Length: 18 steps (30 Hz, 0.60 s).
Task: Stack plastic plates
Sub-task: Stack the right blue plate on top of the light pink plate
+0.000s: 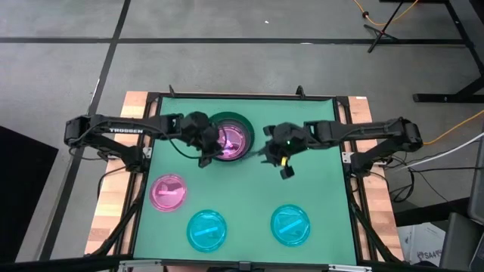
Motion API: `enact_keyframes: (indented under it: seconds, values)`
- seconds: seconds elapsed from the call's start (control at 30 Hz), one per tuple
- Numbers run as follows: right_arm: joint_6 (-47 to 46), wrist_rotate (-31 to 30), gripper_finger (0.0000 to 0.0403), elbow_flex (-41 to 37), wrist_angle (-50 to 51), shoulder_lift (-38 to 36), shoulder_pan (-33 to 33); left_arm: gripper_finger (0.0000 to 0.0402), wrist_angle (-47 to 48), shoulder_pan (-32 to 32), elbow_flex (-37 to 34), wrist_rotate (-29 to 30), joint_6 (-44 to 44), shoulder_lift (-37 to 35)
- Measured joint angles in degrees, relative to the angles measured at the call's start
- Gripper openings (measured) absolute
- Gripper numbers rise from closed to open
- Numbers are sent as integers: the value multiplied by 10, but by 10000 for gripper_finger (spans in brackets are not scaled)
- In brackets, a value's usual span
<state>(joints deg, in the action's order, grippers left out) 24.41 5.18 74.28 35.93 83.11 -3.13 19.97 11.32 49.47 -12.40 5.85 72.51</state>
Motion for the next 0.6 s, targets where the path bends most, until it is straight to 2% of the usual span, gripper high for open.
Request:
enact_keyframes:
  seconds: [0.13,0.33,0.6]
  values:
    - [-50,-22,101,-13,18,0,-41,90,0,-16,0,14,0,0]
    - [-124,-21,101,-70,32,0,-93,90,-2,-40,0,48,0,0]
    - [-182,-20,101,-143,31,1,-149,90,-3,-65,0,50,0,0]
